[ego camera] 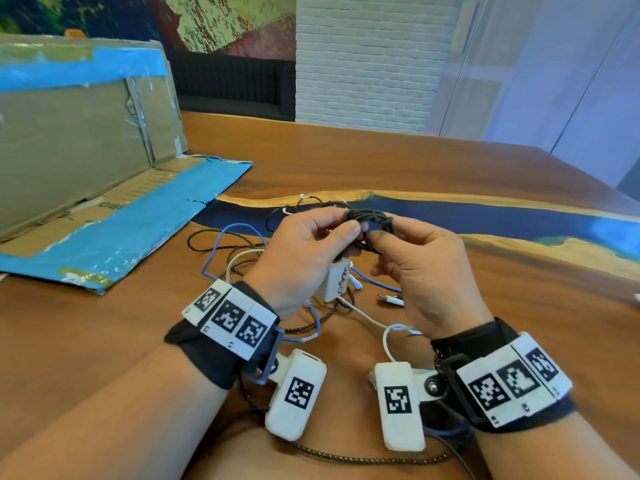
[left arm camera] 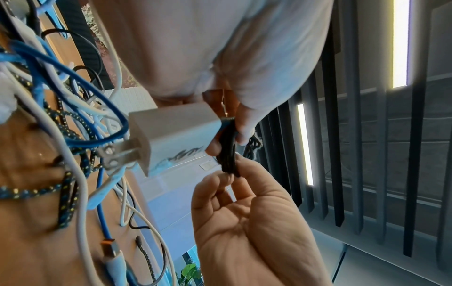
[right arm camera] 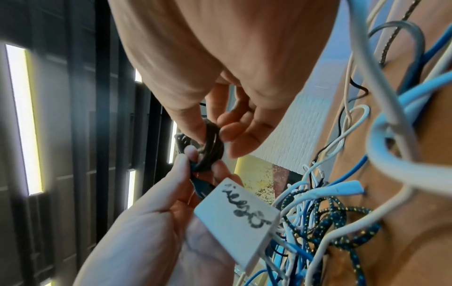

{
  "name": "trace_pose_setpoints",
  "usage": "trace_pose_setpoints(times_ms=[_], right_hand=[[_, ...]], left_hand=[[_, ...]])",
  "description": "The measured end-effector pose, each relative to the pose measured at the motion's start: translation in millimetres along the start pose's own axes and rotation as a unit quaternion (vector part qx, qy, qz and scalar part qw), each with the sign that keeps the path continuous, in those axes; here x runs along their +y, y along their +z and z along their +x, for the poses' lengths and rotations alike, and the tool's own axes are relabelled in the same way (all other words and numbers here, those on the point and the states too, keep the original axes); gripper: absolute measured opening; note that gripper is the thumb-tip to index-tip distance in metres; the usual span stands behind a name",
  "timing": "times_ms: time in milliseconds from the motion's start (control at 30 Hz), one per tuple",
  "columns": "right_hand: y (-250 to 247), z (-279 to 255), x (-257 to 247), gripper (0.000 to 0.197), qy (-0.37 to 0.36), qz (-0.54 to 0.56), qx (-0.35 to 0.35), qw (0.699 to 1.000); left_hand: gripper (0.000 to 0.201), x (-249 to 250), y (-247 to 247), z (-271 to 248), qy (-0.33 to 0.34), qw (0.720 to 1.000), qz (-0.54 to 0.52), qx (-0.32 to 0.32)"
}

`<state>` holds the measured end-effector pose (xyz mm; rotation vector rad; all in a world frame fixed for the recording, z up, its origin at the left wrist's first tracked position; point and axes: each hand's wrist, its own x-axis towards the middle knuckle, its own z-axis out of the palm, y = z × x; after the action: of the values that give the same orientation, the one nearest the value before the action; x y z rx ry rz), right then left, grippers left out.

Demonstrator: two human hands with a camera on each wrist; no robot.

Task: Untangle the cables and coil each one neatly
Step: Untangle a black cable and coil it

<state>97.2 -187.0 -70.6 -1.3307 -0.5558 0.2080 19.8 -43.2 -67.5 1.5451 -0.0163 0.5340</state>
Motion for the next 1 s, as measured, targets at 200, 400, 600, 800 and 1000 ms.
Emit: trace_pose_setpoints(times_ms=[200,400,600,800,1000], right_hand=[[-2,0,-3,0.030,0.017,0.005,0.037,0.999],[5,-1,-8,0.018,0.093,0.186,-0.022,0.978],[0,-2,-11,0.009,0.122,0.082,-0.084,0.986],[-1,0,-5,0.014,-0.004,-0.198,-0.045,0.979],[3,-5,-5,0.011,-0.054,-0.090,0.010,0.994]], left_hand=[[0.017,-2,-3,3,-0.021,0.999,-0.010,0.035],[0.019,-3,-6,7,-0.070,0.993,-0.079,0.060],[0.021,1,-17,13,-0.082,0.980,-0.134,0.121],[0.018,5,-10,6,-0.109,0.971,-0.207,0.042],[0.014,3,0,0,-0.090,0.980,-0.179,0.008]])
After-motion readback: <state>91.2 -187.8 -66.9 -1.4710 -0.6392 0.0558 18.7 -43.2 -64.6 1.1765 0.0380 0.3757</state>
